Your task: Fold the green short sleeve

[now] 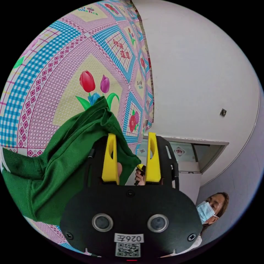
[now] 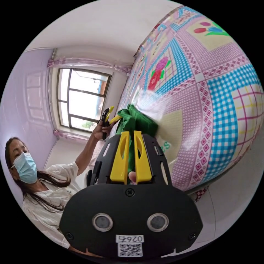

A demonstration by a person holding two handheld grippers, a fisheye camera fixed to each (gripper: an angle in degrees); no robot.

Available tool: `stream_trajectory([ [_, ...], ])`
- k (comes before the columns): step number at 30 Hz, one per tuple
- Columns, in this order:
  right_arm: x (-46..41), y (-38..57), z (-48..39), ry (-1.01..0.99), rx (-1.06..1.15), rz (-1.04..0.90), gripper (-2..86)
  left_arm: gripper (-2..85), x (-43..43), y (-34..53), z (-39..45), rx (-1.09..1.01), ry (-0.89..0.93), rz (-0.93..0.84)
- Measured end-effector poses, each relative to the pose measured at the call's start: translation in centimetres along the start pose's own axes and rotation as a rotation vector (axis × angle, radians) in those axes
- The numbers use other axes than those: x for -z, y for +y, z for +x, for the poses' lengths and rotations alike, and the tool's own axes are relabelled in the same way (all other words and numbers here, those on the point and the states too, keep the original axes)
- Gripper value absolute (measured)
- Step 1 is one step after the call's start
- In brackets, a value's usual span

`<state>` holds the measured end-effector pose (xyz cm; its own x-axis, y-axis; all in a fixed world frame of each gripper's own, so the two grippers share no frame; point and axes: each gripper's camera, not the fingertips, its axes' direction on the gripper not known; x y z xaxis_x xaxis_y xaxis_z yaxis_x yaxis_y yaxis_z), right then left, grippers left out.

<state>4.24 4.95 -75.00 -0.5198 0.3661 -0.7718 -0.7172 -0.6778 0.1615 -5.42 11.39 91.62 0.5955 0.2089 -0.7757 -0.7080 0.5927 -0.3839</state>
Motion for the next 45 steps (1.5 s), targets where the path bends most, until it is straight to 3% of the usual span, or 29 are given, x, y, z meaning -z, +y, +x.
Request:
stream_trajectory([
  [6, 3.3, 0.9, 0.5, 0.045, -0.048, 0.138, 5.7, 20.5, 0.5, 1.3, 2.1, -0.096, 0.029, -0.037],
  [14, -1.8, 1.1, -8.5, 0.496, 0.308, 0.06, 8.7, 16.5, -0.8, 5.2, 3.6, -0.195, -0.046, -0.08],
  [19, -5.9, 1.0, -10.9, 0.717, 0.408, -0.005, 0.2, 14.0, -4.5, 6.0, 1.3, -0.199, -0.104, -0.099],
  [22, -5.0, 0.2, -8.8, 0.568, 0.274, -0.016, 1.0, 13.5, -7.7, 5.2, -1.1, -0.181, -0.22, -0.154],
  [24, -4.2, 0.3, -7.6, 0.492, 0.21, -0.007, 2.7, 13.5, -9.1, 5.2, -2.4, -0.161, -0.145, -0.161],
  [29, -2.6, 2.7, -8.7, 0.534, 0.197, 0.069, 3.7, 12.3, -8.9, 8.8, -0.5, -0.279, -0.01, -0.119],
  [33, -4.2, 5.2, -13.5, 0.58, 0.372, 0.099, 1.8, 8.3, -6.4, 14.2, 2.7, -0.437, 0.059, 0.034],
  [37, -9.7, 7.1, -16.9, 0.648, 0.608, 0.0, -0.4, 0.5, -3.8, 20.5, 5.0, -0.566, 0.072, 0.231],
  [40, -11.8, 7.4, -15.2, 0.819, 0.619, -0.049, -0.8, -0.7, -1.1, 27.3, 7.5, -0.67, -0.01, 0.457],
  [42, -11.0, 7.7, -14.4, 0.808, 0.587, -0.056, -0.9, -0.9, 1.2, 33.5, 10.2, -0.766, -0.138, 0.635],
  [45, -8.2, 9.3, -15.7, 0.857, 0.572, 0.065, -0.9, -0.9, 3.7, 41.3, 14.2, -0.906, -0.306, 0.825],
])
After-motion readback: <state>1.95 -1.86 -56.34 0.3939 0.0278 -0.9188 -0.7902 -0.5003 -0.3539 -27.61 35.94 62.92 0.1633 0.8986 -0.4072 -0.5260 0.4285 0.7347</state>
